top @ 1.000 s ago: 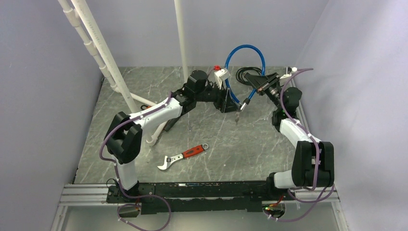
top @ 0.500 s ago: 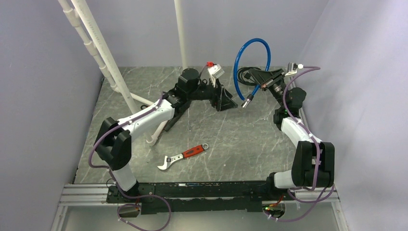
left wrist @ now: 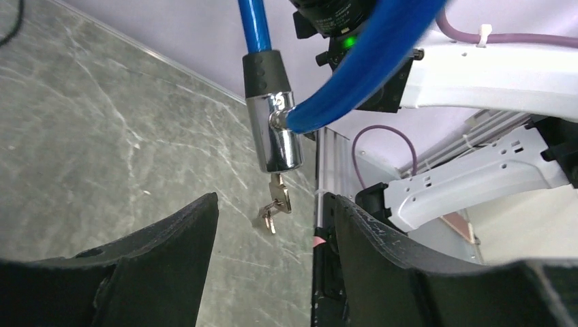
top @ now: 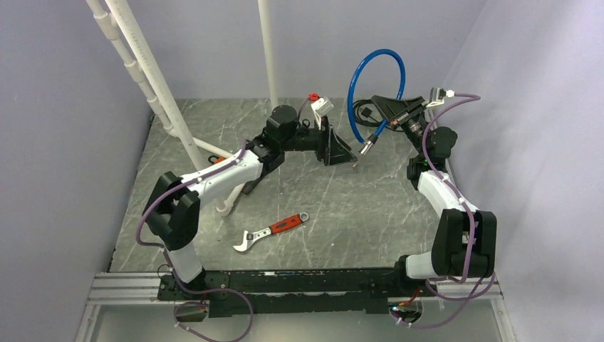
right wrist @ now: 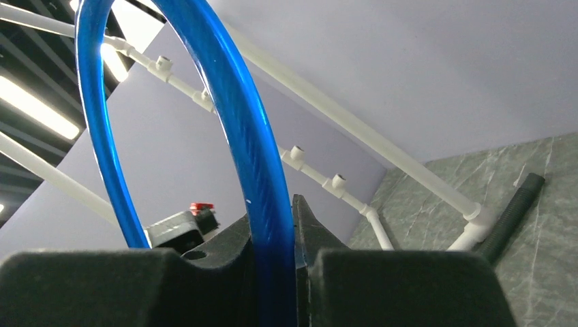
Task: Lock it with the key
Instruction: Lock the lock.
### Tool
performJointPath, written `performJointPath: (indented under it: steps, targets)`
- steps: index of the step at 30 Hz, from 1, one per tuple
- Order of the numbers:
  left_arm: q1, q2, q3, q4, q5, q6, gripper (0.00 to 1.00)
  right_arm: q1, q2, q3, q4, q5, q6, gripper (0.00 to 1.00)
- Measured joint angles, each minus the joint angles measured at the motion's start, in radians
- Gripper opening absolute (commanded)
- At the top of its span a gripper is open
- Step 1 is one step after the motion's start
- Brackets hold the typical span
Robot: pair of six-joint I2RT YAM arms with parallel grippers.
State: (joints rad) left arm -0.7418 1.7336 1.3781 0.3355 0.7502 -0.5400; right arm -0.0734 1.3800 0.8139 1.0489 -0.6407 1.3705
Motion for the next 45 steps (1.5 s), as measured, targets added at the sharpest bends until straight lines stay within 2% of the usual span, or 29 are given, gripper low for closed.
performJointPath:
  steps: [4, 16, 18, 20, 22, 28, 45]
  targets:
    - [-0.009, 0.035, 0.002, 0.011, 0.016, -0.048, 0.67, 0.0, 0.0, 0.01, 0.002, 0.0, 0.003, 0.0]
    - [-0.014, 0.071, 0.009, 0.032, 0.018, -0.134, 0.56, 0.0, 0.0, 0.011, 0.009, 0.0, 0.01, 0.0]
    - [-0.014, 0.071, 0.009, 0.044, 0.018, -0.138, 0.48, 0.0, 0.0, 0.011, 0.011, -0.001, 0.011, 0.0]
    - [-0.014, 0.071, 0.009, 0.055, 0.02, -0.149, 0.31, 0.0, 0.0, 0.011, 0.015, -0.001, 0.011, 0.0]
    - [-0.014, 0.071, 0.009, 0.066, 0.024, -0.164, 0.19, 0.0, 0.0, 0.011, 0.02, -0.003, 0.012, 0.0]
    - [-0.014, 0.077, 0.009, 0.139, 0.074, -0.228, 0.0, 0.0, 0.0, 0.011, 0.039, -0.007, 0.026, 0.0]
    - [-0.013, 0.211, 0.032, 0.514, 0.204, -0.66, 0.0, -0.02, 0.0, 0.011, 0.151, -0.018, 0.088, 0.0]
